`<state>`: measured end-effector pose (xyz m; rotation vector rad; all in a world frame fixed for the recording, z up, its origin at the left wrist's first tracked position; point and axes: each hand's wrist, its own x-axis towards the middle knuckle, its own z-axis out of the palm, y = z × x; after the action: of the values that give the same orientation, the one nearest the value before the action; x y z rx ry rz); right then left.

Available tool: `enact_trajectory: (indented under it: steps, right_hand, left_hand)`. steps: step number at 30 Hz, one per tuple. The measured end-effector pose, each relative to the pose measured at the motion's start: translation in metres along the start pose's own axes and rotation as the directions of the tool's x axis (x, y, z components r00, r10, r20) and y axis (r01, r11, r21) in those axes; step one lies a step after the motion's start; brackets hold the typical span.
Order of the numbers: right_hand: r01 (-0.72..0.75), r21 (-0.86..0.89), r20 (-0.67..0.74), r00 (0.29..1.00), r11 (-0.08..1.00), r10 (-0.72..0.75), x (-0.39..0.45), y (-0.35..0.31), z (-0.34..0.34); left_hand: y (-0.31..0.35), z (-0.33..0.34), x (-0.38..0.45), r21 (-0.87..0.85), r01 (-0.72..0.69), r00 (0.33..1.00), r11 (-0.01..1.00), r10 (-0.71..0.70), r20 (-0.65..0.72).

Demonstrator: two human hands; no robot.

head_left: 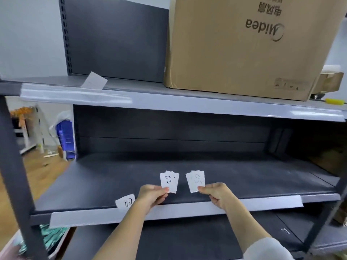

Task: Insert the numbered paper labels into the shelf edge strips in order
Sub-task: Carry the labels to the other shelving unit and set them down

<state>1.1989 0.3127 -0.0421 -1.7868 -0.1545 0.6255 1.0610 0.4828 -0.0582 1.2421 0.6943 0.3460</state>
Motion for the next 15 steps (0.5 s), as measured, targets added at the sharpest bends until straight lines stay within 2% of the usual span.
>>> enact_trajectory:
  steps: [3,5,11,15]
  right_hand:
    - [-0.006,0.018,0.032,0.999,1.0,0.005,0.025,0.0,-0.001]
    - [-0.039,-0.03,0.014,0.999,0.999,0.039,0.044,0.003,0.0]
    - [-0.133,-0.228,-0.109,0.988,0.964,0.111,0.085,0.005,0.005]
    - [-0.215,-0.41,-0.169,0.973,0.886,0.158,0.105,0.005,0.009]
  left_hand:
    - [-0.002,0.006,0.026,0.004,0.044,0.999,0.999,-0.044,-0.015]
    - [-0.003,0.007,0.044,0.014,0.067,0.997,0.998,-0.066,-0.027]
    - [-0.005,0.013,0.088,0.086,0.155,0.986,0.984,-0.148,-0.083]
    - [-0.006,0.025,0.103,0.227,0.242,0.965,0.943,-0.209,-0.157]
